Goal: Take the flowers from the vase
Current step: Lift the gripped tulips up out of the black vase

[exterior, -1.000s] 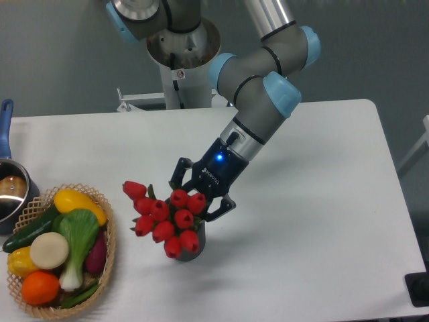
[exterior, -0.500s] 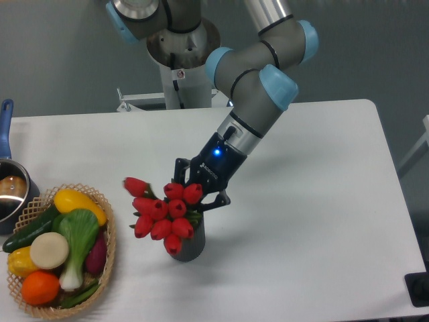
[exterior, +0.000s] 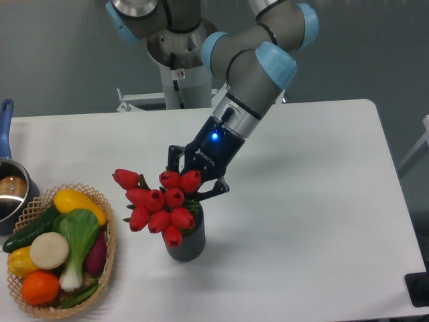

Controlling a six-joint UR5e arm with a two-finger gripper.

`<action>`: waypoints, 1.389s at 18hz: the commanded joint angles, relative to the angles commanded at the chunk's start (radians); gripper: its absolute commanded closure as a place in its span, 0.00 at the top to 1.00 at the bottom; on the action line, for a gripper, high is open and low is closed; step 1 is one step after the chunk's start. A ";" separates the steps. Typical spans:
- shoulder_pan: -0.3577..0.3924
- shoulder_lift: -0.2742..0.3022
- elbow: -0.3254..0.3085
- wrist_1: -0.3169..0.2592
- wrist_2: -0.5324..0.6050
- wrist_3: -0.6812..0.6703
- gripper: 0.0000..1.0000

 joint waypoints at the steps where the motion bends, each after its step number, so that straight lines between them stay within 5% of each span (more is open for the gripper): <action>1: 0.002 -0.002 0.008 0.002 0.000 -0.011 0.00; 12: 0.025 0.005 0.123 0.002 -0.051 -0.213 0.00; 25: 0.107 0.038 0.135 0.000 -0.149 -0.313 0.00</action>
